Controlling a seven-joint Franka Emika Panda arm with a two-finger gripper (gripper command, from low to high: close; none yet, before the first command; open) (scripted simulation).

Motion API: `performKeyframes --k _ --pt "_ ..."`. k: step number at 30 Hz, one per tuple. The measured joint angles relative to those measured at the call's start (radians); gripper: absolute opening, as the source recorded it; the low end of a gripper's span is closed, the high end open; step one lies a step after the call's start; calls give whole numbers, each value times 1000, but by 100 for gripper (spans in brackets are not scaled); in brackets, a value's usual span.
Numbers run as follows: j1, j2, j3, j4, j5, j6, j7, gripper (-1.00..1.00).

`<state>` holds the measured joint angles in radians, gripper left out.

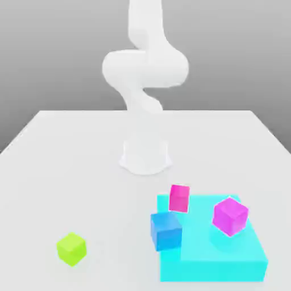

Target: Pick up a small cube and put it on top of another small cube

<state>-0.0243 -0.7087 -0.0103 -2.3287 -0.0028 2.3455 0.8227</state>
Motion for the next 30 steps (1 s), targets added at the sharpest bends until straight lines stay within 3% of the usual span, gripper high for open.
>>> performKeyframes --k 20,24,29,30 --pt "-182 732 -121 -229 34 364 141 0" --pt "-212 878 -126 -268 74 439 143 0" --pt "-259 1059 -74 -243 132 574 104 0" --pt "-268 1087 -63 -238 138 597 99 -100"
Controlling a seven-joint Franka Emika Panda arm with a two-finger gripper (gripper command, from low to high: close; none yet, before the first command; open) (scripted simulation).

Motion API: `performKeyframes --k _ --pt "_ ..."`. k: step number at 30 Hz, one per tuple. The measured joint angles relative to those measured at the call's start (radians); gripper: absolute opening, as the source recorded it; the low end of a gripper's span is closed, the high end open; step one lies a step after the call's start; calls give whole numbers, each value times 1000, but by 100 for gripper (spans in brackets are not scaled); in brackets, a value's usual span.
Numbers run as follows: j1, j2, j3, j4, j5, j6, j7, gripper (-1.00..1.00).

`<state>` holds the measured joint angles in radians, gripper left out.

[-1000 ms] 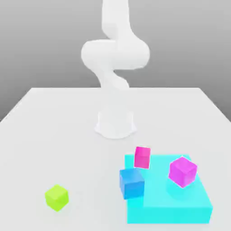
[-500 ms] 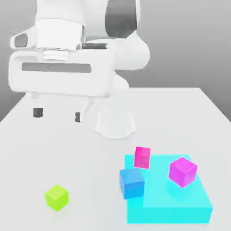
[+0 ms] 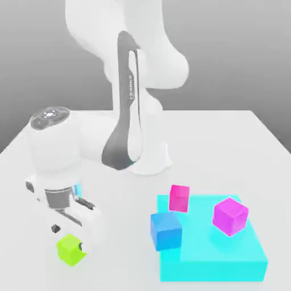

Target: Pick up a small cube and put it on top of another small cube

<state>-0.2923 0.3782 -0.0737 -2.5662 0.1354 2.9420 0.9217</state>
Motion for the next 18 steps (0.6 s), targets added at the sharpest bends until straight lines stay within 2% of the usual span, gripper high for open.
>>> performKeyframes --k 7,13,18 --pt "-3 3 3 1 -1 2 2 -100" --pt "40 -190 -34 -38 -66 -151 66 -100" --pt "199 -372 53 -54 -88 -314 245 -100"
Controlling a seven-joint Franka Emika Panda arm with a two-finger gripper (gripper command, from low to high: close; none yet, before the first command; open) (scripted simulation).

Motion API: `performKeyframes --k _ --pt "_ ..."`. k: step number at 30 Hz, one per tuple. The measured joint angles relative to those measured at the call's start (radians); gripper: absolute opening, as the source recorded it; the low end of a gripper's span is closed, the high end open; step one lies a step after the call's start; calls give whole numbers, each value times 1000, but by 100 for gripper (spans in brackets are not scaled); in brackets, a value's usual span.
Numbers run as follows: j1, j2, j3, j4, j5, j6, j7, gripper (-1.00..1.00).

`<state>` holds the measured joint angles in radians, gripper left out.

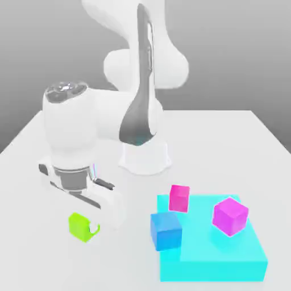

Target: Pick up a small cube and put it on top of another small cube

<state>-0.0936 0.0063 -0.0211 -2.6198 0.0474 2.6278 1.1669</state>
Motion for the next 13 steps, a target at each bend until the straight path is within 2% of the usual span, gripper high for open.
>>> performKeyframes --k 5,9,10,13 --pt "103 -164 84 -14 -18 -150 190 -100" --pt "113 -73 102 -37 -37 -37 231 -100" --pt "114 -45 102 -43 -41 -3 234 100" --pt "115 -45 102 -43 -41 -3 234 100"
